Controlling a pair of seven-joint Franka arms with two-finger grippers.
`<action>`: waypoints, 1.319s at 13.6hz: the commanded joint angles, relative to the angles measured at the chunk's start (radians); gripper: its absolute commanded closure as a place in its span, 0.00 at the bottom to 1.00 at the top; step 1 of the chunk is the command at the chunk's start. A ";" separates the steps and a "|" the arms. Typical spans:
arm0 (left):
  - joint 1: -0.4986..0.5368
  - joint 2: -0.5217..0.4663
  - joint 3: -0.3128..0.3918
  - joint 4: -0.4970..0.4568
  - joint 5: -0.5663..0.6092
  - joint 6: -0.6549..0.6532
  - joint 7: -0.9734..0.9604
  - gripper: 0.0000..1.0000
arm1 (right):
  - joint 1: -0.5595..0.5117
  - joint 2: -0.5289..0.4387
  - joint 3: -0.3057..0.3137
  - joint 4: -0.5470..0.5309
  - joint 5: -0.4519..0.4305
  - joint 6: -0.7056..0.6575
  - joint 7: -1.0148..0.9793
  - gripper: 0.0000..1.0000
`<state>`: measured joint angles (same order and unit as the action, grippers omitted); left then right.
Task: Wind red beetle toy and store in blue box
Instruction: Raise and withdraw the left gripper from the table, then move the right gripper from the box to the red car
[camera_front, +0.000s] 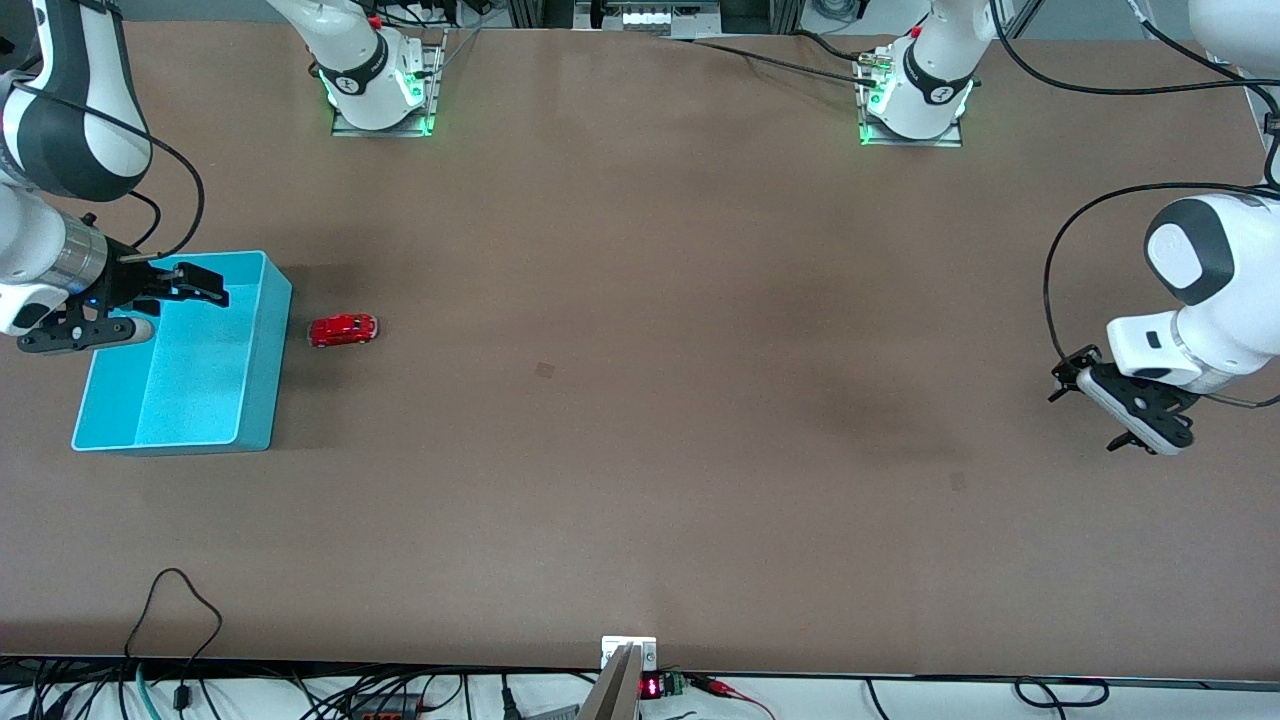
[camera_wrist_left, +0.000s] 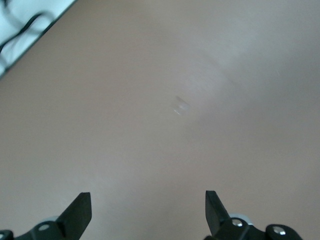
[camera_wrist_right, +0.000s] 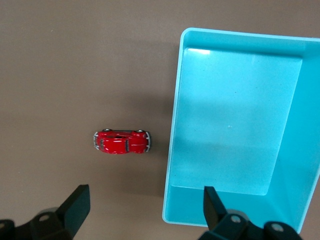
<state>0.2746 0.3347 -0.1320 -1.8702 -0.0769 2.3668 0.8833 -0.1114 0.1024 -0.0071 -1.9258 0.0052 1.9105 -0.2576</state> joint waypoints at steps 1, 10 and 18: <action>-0.027 -0.016 0.005 0.118 0.005 -0.195 -0.421 0.00 | 0.001 -0.012 0.004 -0.002 0.013 -0.011 0.012 0.00; -0.262 -0.186 0.141 0.286 0.034 -0.492 -0.905 0.00 | 0.029 -0.018 0.006 -0.009 0.018 -0.100 0.009 0.00; -0.258 -0.217 0.135 0.306 0.034 -0.661 -0.945 0.00 | 0.036 -0.067 0.083 -0.217 0.016 0.019 -0.287 0.00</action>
<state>0.0237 0.1276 -0.0081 -1.5774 -0.0569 1.7244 -0.0785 -0.0758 0.0918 0.0347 -2.0616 0.0107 1.9002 -0.4657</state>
